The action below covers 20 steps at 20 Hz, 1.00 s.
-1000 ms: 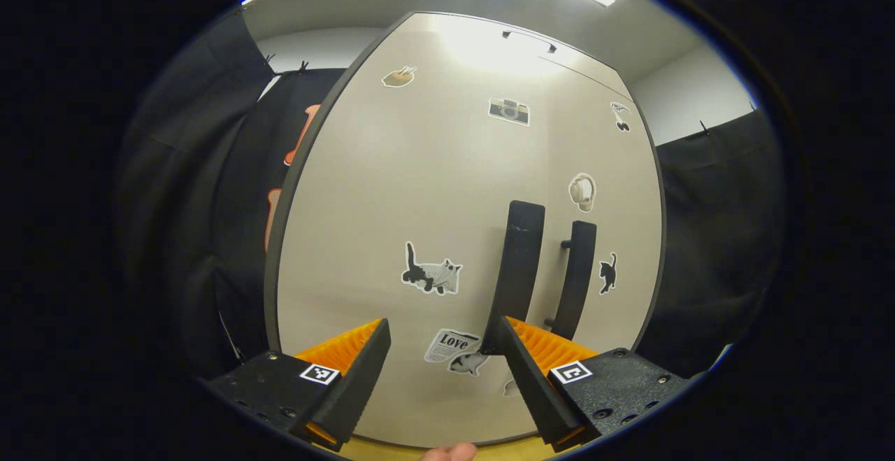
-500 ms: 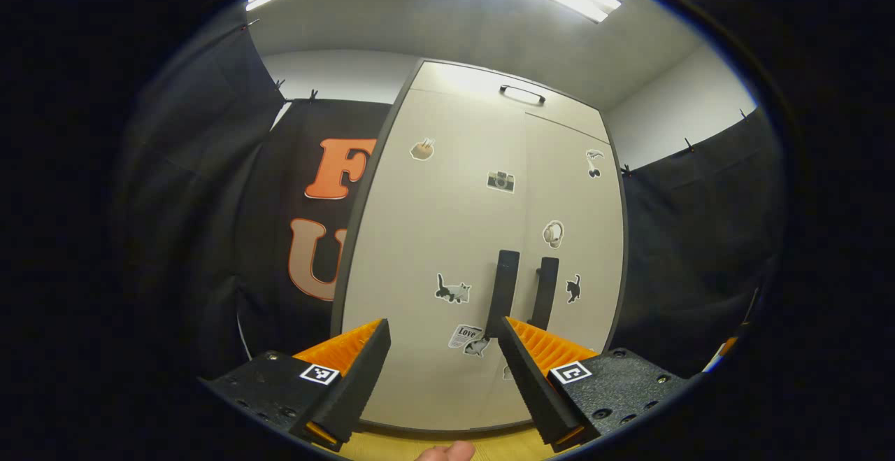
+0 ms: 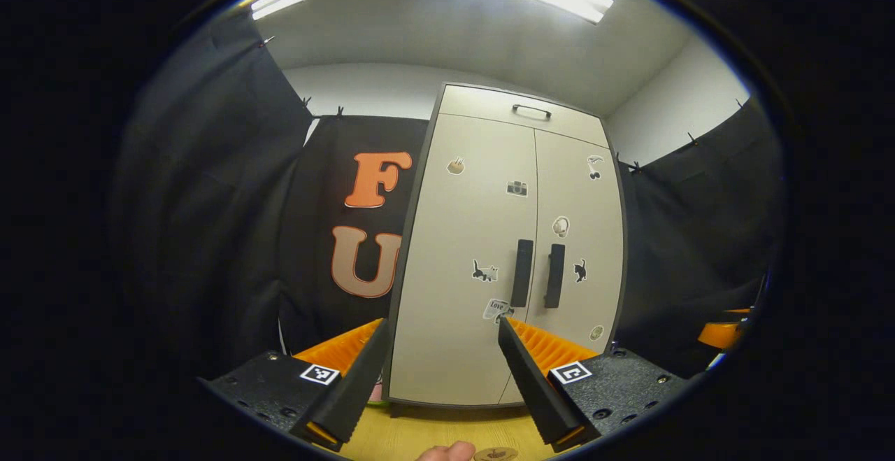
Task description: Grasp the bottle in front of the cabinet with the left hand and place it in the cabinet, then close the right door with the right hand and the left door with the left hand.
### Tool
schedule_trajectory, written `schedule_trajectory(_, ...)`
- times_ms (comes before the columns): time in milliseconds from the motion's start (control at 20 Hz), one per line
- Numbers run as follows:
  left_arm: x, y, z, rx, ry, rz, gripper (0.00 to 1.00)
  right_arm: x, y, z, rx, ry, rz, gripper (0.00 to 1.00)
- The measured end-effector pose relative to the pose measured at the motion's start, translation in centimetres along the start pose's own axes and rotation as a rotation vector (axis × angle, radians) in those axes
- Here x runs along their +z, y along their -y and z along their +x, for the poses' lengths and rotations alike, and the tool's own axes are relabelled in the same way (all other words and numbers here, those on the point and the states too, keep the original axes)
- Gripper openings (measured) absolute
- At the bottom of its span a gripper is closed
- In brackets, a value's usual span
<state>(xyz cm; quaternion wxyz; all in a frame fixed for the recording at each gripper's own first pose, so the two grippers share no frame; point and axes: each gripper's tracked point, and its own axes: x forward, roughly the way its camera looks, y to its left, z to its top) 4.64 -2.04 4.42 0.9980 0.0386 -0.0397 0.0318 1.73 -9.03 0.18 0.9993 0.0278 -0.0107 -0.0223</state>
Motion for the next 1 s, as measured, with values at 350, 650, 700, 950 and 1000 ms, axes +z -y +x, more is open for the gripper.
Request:
schedule_trajectory(350, -3.1, -0.5, -3.8, 0.023, -0.049, -0.049, 0.95, -1.4, -1.6, -0.7, 0.035, -0.023, 0.015, 0.95)
schedule_trajectory(650, -4.1, -0.1, -4.6, 0.022, -0.074, -0.054, 0.95, -1.5, -2.1, -1.5, 0.050, -0.029, 0.018, 0.94)
schedule_trajectory(700, -4.1, -0.1, -4.7, 0.024, -0.077, -0.054, 0.95, -1.5, -2.1, -1.7, 0.050, -0.028, 0.018, 0.95)
schedule_trajectory(950, -3.9, 0.3, -5.1, 0.007, -0.070, -0.060, 0.95, -1.8, -1.7, -2.1, 0.045, -0.037, 0.023, 0.95)
schedule_trajectory(1000, -3.8, 0.3, -5.1, 0.004, -0.067, -0.058, 0.95, -1.7, -1.7, -2.2, 0.044, -0.037, 0.027, 0.95)
